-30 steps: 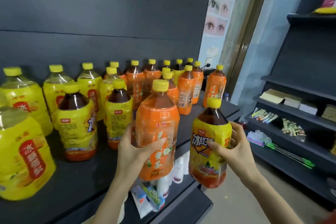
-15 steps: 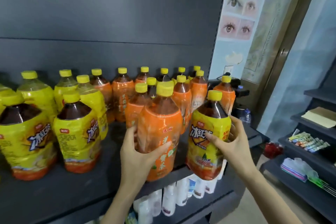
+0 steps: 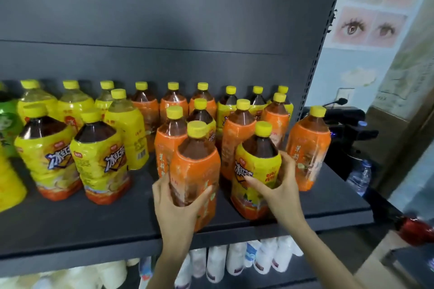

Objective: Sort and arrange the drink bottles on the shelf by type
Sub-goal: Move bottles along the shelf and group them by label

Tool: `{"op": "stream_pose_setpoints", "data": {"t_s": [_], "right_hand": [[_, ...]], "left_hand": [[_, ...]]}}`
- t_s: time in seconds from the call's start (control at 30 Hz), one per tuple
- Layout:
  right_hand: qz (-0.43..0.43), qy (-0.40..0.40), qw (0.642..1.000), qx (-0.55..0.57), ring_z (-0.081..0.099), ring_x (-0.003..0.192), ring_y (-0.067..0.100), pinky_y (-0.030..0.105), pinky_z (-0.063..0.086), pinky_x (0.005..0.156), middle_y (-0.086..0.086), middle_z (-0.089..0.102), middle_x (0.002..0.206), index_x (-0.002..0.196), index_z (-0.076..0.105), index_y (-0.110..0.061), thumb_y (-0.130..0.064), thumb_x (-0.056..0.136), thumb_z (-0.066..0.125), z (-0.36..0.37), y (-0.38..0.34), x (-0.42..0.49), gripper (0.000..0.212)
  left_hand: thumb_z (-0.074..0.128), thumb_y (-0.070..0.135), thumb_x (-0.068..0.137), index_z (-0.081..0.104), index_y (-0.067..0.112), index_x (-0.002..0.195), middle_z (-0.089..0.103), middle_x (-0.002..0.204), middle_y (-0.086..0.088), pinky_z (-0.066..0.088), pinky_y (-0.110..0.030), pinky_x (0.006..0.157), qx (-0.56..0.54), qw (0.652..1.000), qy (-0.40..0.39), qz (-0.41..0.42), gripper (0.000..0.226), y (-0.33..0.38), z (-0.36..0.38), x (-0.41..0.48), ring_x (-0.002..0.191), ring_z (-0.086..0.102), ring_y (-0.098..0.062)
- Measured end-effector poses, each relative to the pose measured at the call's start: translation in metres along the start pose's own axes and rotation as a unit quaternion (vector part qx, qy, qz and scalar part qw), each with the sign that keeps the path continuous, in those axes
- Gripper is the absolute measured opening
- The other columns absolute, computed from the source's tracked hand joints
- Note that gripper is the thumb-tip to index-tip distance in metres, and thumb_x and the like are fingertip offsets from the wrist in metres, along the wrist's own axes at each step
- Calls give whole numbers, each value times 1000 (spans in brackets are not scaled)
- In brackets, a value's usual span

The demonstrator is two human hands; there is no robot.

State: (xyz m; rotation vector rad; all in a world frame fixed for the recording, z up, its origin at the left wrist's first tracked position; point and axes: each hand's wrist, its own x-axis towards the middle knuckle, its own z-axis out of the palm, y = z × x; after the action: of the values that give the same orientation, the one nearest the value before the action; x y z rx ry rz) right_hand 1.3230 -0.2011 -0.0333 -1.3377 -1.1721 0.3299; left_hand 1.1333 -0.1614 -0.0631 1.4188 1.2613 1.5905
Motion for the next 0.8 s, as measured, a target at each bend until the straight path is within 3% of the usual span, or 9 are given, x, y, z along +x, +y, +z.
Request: {"op": "stream_pose_setpoints", "data": {"t_s": [0.07, 0.13, 0.23, 0.4, 0.53, 0.63, 0.8], "right_hand": [[7, -23, 1000, 1, 48, 113, -13, 22, 47, 94, -31, 44, 120, 123, 29, -47, -42, 61, 79, 1, 2, 8, 80], [9, -27, 1000, -10, 46, 118, -2, 28, 44, 100, -19, 41, 127, 127, 28, -47, -45, 62, 78, 4, 6, 12, 82], [19, -12, 998, -56, 37, 118, 8, 28, 37, 101, -7, 30, 126, 139, 25, -40, -53, 58, 73, 6, 9, 17, 94], [12, -3, 999, -50, 45, 126, 11, 44, 45, 101, -9, 43, 135, 139, 31, -34, -67, 58, 73, 10, 18, 25, 97], [33, -17, 999, -37, 52, 117, 13, 46, 49, 96, -9, 49, 128, 128, 30, -35, -55, 58, 76, 14, 17, 37, 86], [36, -26, 999, -30, 52, 115, 13, 44, 49, 96, -7, 51, 125, 126, 32, -32, -48, 62, 75, 23, 17, 46, 79], [37, -36, 998, -26, 51, 120, 16, 45, 49, 96, 0, 50, 130, 130, 33, -23, -47, 65, 73, 40, 24, 57, 80]], "left_hand": [[69, 73, 50, 51, 23, 126, 36, 116, 12, 38, -31, 98, 53, 999, 6, 9, 92, -4, -1, 7, 118, 40, -10], [61, 76, 52, 48, 24, 131, 37, 119, 11, 40, -40, 99, 102, 995, -8, 14, 96, -9, -2, 14, 122, 40, -14], [65, 71, 58, 36, 28, 142, 41, 133, 6, 41, -41, 98, 127, 991, -33, 21, 98, -10, -4, 24, 125, 44, -16], [73, 71, 56, 26, 30, 143, 37, 144, 3, 40, -44, 104, 99, 993, -66, 13, 107, -12, -4, 43, 130, 41, -18], [70, 58, 60, 28, 22, 145, 30, 145, -6, 40, -45, 104, 113, 990, -83, 11, 102, -13, 1, 61, 131, 38, -24], [67, 63, 57, 30, 22, 145, 34, 146, -7, 42, -52, 102, 113, 990, -90, 6, 104, -15, 3, 74, 130, 41, -27], [67, 59, 65, 32, 21, 143, 39, 144, -5, 42, -52, 102, 100, 992, -73, 8, 94, -16, 10, 75, 130, 42, -26]]}}
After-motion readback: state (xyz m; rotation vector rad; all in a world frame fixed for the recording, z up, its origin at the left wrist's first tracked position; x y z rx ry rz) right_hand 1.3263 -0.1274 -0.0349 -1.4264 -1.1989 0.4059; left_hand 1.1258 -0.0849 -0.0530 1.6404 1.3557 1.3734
